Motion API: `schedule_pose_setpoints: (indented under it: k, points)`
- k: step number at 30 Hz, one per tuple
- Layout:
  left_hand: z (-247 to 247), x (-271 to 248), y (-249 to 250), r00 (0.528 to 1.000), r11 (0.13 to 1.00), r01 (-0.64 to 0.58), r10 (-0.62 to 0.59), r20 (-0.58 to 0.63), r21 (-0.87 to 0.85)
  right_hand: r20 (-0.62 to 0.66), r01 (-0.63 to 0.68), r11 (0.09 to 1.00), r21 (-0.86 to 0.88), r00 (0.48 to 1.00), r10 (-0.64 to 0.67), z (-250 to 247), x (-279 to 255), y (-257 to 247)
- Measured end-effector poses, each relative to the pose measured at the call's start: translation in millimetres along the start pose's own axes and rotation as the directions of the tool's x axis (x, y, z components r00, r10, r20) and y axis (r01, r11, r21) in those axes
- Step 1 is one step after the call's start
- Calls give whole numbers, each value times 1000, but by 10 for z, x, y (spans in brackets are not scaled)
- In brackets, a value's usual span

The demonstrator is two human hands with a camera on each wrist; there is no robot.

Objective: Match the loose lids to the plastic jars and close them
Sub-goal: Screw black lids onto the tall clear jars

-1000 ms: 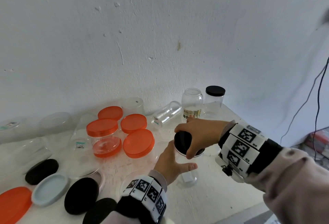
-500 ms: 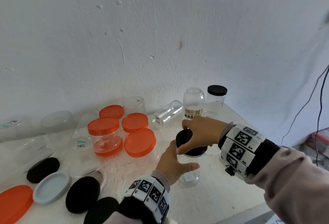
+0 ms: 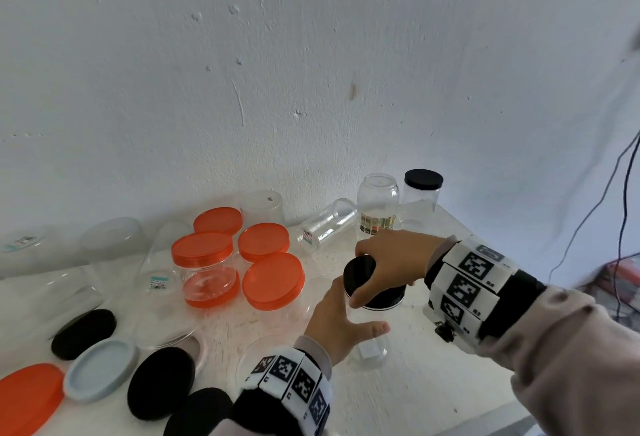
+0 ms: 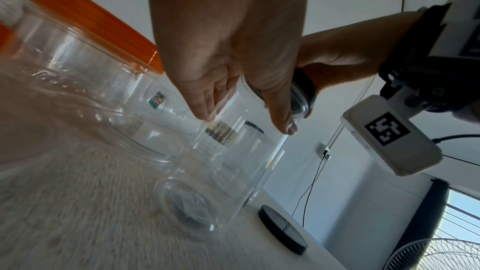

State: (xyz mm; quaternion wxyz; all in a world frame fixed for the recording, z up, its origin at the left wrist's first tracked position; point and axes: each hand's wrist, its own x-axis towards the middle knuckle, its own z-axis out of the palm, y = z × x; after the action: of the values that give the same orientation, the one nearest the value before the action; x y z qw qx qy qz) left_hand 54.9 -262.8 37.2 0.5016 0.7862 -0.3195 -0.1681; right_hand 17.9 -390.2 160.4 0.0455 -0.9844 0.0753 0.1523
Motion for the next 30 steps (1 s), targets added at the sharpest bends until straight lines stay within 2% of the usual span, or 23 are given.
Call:
schedule_pose_setpoints:
  k: [3,8,12,19,22,25,30]
  points:
    - [5,5,-15,1000,999,2,-2,-3,-38,-37,-30,1000,-7,999,30,29,6,-3]
    - [4,3,-1,1000,1000,-3,3,-11,18,120,44,999,31,992,-47,-67,-27,38]
    - [8,-2,5,1000,1000,-3,3,-10,26,76,101,995,-2,992,-101,-86,-9,33]
    - [8,4,-15,1000,1000,10,-10,6,-21,-15,-4,1000,6,1000,4,15,15,22]
    - [10,9,-18,1000,1000,-1,1,3,-21,62,-2,1000,5,998,1,-20,9,29]
    - [18,10,-16,1000,1000,-12,12,-9,-4,142,71,998,1,987,-70,-78,-33,21]
    - [22,-7,-24,1000,1000,-16,15,-7,-8,98,66,997,-33,993,-62,-62,-20,8]
